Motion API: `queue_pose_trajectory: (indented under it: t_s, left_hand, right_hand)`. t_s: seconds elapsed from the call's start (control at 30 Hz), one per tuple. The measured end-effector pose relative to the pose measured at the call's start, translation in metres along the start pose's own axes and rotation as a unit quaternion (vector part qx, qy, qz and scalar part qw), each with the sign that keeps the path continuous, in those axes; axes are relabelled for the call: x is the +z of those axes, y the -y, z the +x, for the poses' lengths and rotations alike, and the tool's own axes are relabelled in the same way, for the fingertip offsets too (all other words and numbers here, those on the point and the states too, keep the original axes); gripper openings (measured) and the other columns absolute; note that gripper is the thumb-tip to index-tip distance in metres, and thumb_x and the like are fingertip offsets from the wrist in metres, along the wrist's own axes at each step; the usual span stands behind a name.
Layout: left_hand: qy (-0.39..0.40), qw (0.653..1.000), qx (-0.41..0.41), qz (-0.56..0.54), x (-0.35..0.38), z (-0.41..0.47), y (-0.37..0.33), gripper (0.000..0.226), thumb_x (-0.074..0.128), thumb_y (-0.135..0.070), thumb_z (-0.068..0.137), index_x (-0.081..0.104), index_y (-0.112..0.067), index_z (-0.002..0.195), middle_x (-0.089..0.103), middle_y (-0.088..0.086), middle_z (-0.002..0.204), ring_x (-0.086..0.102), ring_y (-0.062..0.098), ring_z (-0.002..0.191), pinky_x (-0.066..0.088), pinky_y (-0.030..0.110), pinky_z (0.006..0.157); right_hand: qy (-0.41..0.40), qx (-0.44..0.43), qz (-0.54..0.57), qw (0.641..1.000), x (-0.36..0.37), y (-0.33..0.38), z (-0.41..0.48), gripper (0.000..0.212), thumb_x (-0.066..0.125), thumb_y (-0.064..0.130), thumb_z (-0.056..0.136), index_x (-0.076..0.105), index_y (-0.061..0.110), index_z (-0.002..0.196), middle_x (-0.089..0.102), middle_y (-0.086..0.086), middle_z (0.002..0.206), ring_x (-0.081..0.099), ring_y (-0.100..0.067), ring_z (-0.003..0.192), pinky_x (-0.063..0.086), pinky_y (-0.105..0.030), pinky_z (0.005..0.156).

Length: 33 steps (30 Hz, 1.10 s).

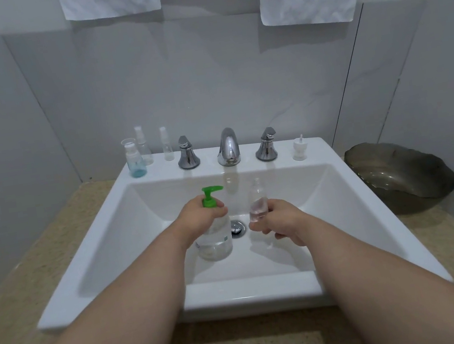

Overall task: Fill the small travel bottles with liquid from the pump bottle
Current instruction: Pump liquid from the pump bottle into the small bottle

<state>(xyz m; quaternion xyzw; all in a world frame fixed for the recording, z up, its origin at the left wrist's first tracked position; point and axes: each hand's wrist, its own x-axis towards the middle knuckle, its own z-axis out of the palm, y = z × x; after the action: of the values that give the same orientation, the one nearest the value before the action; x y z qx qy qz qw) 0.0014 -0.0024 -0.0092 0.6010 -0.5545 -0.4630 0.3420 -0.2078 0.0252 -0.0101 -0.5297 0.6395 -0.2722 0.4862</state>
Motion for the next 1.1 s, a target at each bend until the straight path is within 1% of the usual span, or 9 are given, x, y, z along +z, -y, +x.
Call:
queue_pose_trajectory:
  t_s: [0.13, 0.23, 0.37, 0.6, 0.73, 0.83, 0.93, 1.03, 1.1]
  left_hand:
    - [-0.027, 0.997, 0.013, 0.065, -0.007, 0.0, -0.002, 0.011, 0.075, -0.01, 0.088, 0.066, -0.017, 0.091, 0.068, 0.001, 0.093, 0.062, 0.022, 0.092, 0.047, 0.03, 0.074]
    - [-0.025, 0.981, 0.021, 0.19, -0.018, -0.002, -0.004, 0.01, 0.073, -0.022, 0.084, 0.065, -0.022, 0.091, 0.069, -0.002, 0.096, 0.064, 0.023, 0.094, 0.05, 0.038, 0.086]
    - [-0.027, 0.956, 0.033, 0.289, -0.02, -0.004, -0.009, 0.012, 0.069, -0.032, 0.083, 0.064, -0.025, 0.092, 0.068, -0.005, 0.094, 0.065, 0.021, 0.093, 0.051, 0.036, 0.083]
    - [-0.002, 0.943, 0.052, 0.329, -0.01, -0.002, -0.016, 0.013, 0.069, -0.031, 0.083, 0.057, -0.026, 0.085, 0.066, -0.003, 0.095, 0.064, 0.023, 0.093, 0.053, 0.037, 0.083]
    - [0.005, 0.945, 0.044, 0.325, -0.013, 0.0, -0.015, 0.012, 0.07, -0.032, 0.081, 0.063, -0.025, 0.086, 0.067, -0.005, 0.093, 0.064, 0.021, 0.091, 0.054, 0.037, 0.085]
    - [0.02, 0.961, 0.028, 0.275, -0.016, 0.002, -0.012, 0.009, 0.073, -0.024, 0.081, 0.066, -0.02, 0.082, 0.07, -0.001, 0.092, 0.065, 0.022, 0.09, 0.051, 0.036, 0.084]
    - [0.058, 0.982, 0.019, 0.177, -0.023, 0.007, -0.006, 0.011, 0.08, -0.017, 0.072, 0.071, -0.015, 0.079, 0.077, 0.004, 0.089, 0.07, 0.026, 0.094, 0.052, 0.037, 0.088]
    - [0.073, 0.986, 0.028, 0.148, -0.027, 0.008, -0.003, 0.011, 0.081, -0.008, 0.076, 0.072, -0.014, 0.076, 0.072, -0.001, 0.075, 0.065, 0.023, 0.082, 0.047, 0.031, 0.075]
    - [0.083, 0.985, 0.029, 0.147, -0.023, 0.005, -0.007, 0.007, 0.076, -0.015, 0.081, 0.073, -0.013, 0.075, 0.072, -0.008, 0.069, 0.059, 0.02, 0.078, 0.043, 0.029, 0.07]
  right_hand:
    - [0.008, -0.008, -0.021, 1.0, 0.002, 0.001, -0.002, 0.044, 0.079, 0.015, 0.083, 0.058, 0.031, 0.119, 0.068, 0.0, 0.095, 0.065, -0.016, 0.073, 0.044, -0.027, 0.062]
    - [-0.002, -0.001, -0.033, 0.999, 0.002, 0.002, -0.001, 0.036, 0.073, 0.007, 0.082, 0.06, 0.023, 0.112, 0.067, 0.002, 0.092, 0.066, -0.019, 0.072, 0.042, -0.027, 0.061]
    - [-0.002, -0.005, -0.088, 0.996, 0.001, 0.002, -0.001, 0.023, 0.064, 0.004, 0.079, 0.06, 0.018, 0.098, 0.073, -0.007, 0.095, 0.061, -0.018, 0.068, 0.038, -0.025, 0.058]
    - [0.011, -0.003, -0.139, 0.99, 0.003, -0.003, 0.005, 0.025, 0.061, 0.0, 0.079, 0.064, 0.019, 0.095, 0.068, -0.006, 0.087, 0.071, -0.028, 0.104, 0.041, -0.017, 0.049]
    - [0.016, 0.008, -0.127, 0.992, 0.003, -0.004, 0.009, 0.027, 0.06, -0.003, 0.077, 0.064, 0.021, 0.091, 0.066, -0.007, 0.077, 0.071, -0.03, 0.105, 0.049, -0.022, 0.055]
    - [0.021, 0.009, -0.123, 0.992, 0.004, -0.006, 0.011, 0.026, 0.062, -0.005, 0.073, 0.065, 0.018, 0.086, 0.068, -0.012, 0.083, 0.072, -0.032, 0.103, 0.059, -0.037, 0.075]
    - [0.016, 0.008, -0.128, 0.992, 0.003, -0.006, 0.011, 0.024, 0.059, -0.008, 0.069, 0.064, 0.013, 0.078, 0.072, -0.013, 0.094, 0.068, -0.028, 0.09, 0.057, -0.037, 0.074]
    - [0.016, 0.009, -0.128, 0.992, 0.004, -0.006, 0.012, 0.02, 0.056, -0.007, 0.074, 0.064, 0.009, 0.081, 0.072, -0.016, 0.09, 0.067, -0.027, 0.083, 0.053, -0.033, 0.068]
    - [0.022, 0.014, -0.132, 0.991, 0.005, -0.006, 0.012, 0.02, 0.056, -0.007, 0.074, 0.064, 0.01, 0.083, 0.067, -0.015, 0.085, 0.067, -0.029, 0.084, 0.051, -0.033, 0.067]
